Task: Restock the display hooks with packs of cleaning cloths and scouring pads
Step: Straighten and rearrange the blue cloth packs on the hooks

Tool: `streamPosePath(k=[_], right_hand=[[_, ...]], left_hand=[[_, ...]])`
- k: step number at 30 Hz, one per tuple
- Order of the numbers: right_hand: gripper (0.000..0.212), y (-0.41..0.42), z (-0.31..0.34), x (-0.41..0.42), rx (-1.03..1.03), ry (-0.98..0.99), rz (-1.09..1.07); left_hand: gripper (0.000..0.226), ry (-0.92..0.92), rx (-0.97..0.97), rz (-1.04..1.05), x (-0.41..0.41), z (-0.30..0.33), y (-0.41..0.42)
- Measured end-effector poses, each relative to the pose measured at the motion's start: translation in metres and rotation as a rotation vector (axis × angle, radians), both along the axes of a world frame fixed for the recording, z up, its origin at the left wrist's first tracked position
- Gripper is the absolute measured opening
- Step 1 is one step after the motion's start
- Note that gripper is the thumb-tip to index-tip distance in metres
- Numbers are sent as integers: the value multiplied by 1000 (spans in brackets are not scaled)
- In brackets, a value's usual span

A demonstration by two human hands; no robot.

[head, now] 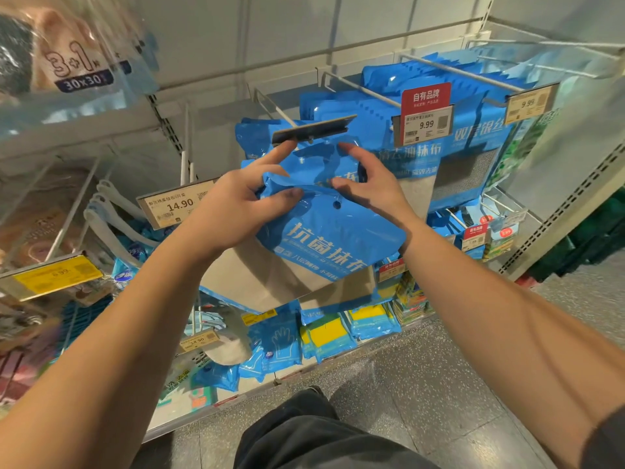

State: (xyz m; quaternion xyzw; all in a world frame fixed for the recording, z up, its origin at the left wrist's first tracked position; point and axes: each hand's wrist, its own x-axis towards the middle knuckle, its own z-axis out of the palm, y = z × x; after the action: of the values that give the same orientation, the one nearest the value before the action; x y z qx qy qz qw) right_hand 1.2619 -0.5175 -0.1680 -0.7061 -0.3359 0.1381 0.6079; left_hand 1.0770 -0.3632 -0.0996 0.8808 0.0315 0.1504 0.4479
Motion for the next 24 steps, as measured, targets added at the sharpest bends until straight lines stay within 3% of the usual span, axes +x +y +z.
streamPosePath(k=[16, 20, 24], right_hand=[[57, 4, -8, 3, 18, 46, -36], [55, 23, -10, 6, 13, 76, -57], [58, 45, -12, 19, -122, -76, -88]], left_hand=[[20, -12, -32, -10, -1, 4, -5], [37, -23, -30, -14, 0, 4, -3], [28, -6, -22, -7, 0, 5, -3]])
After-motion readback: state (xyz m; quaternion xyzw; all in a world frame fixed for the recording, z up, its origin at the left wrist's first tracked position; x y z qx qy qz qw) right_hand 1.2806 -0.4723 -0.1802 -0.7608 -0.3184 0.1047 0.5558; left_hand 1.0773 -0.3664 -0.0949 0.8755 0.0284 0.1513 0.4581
